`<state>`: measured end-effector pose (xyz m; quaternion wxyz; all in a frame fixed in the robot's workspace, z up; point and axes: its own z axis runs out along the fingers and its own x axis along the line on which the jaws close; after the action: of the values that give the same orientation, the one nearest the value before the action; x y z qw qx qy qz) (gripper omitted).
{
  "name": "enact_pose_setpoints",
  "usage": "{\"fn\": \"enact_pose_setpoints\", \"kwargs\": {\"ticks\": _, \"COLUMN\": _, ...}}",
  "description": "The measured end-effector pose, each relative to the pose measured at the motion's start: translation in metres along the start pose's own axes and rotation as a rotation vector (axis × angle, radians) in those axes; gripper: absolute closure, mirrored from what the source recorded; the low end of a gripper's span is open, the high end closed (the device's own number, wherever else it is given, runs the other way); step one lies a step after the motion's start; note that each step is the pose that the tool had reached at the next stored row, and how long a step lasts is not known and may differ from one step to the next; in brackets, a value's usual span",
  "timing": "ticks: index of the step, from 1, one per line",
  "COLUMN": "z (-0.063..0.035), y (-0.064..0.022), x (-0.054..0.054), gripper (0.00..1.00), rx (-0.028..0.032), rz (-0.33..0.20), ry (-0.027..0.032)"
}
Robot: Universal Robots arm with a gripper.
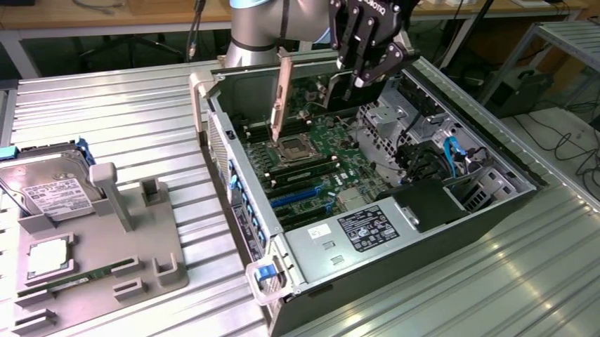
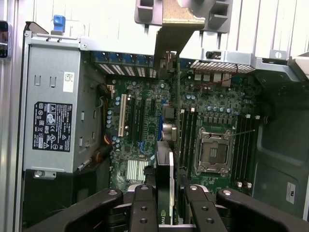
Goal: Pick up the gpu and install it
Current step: 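Insert the gpu into the slot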
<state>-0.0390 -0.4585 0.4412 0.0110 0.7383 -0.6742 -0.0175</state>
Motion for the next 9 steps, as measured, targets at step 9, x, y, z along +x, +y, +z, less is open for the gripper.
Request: {"fn": "enact_pose_setpoints", "kwargs": {"ticks": 9, "z": 0.0027, "y": -0.0001, "x": 0.0, "gripper": 0.73, "rx": -0.0001, "rz": 0.0, "ry": 0.0001}}
